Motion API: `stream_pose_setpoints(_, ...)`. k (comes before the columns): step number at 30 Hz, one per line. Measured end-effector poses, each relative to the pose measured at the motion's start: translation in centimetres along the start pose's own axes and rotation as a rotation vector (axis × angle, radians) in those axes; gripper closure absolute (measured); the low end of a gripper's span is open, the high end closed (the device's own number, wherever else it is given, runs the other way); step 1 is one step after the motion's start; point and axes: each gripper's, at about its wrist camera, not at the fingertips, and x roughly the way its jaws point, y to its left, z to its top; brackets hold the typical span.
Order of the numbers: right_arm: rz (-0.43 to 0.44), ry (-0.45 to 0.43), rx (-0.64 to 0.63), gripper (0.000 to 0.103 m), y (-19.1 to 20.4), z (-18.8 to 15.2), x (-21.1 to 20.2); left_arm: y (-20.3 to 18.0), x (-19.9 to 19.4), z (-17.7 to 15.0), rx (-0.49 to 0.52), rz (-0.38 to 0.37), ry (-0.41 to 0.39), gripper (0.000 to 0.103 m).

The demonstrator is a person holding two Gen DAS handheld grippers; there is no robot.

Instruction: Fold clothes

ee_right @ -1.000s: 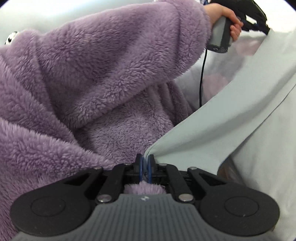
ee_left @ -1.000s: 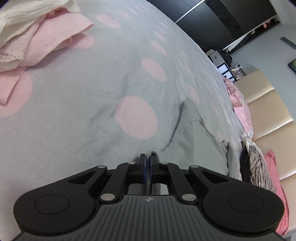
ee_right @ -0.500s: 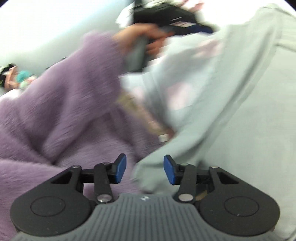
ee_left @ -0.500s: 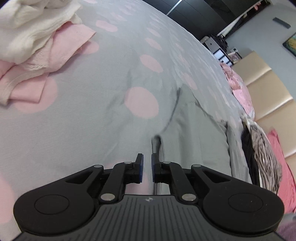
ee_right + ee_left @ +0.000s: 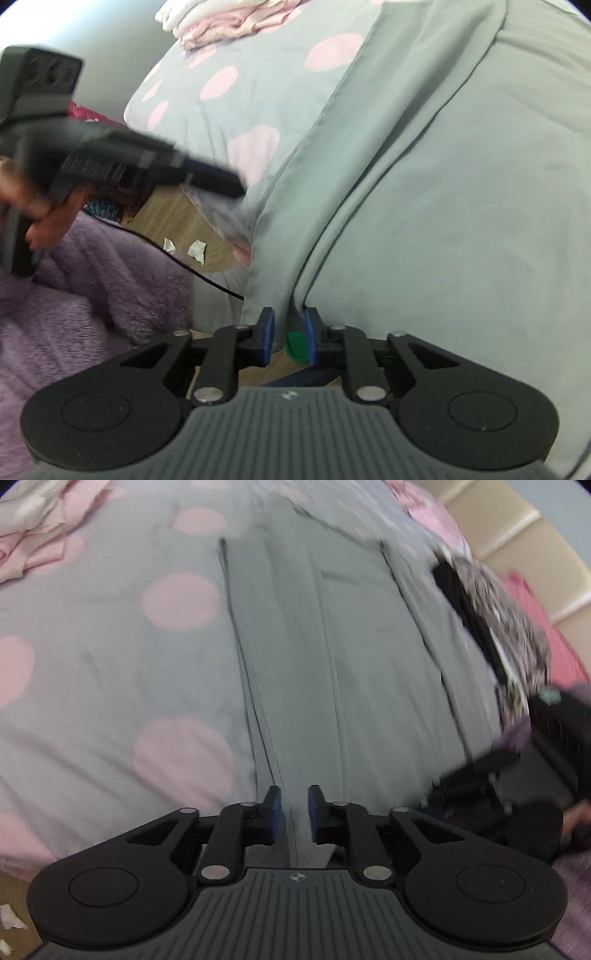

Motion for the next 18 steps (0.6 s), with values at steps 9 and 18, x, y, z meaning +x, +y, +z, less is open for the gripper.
stream_pose_setpoints(9,-0.038,-0.068,0.017,0.087,0.3,0.1,2.1,-1.8,3.1,-1.7,0.141,0.047,0.121,0.075)
stream_pose_setpoints(18,-0.084,-0.064,0.001,0.1,1.1,-0.8,4.5,-2.4,4.6,-1.7,0.201,0.045,0.134,0.077)
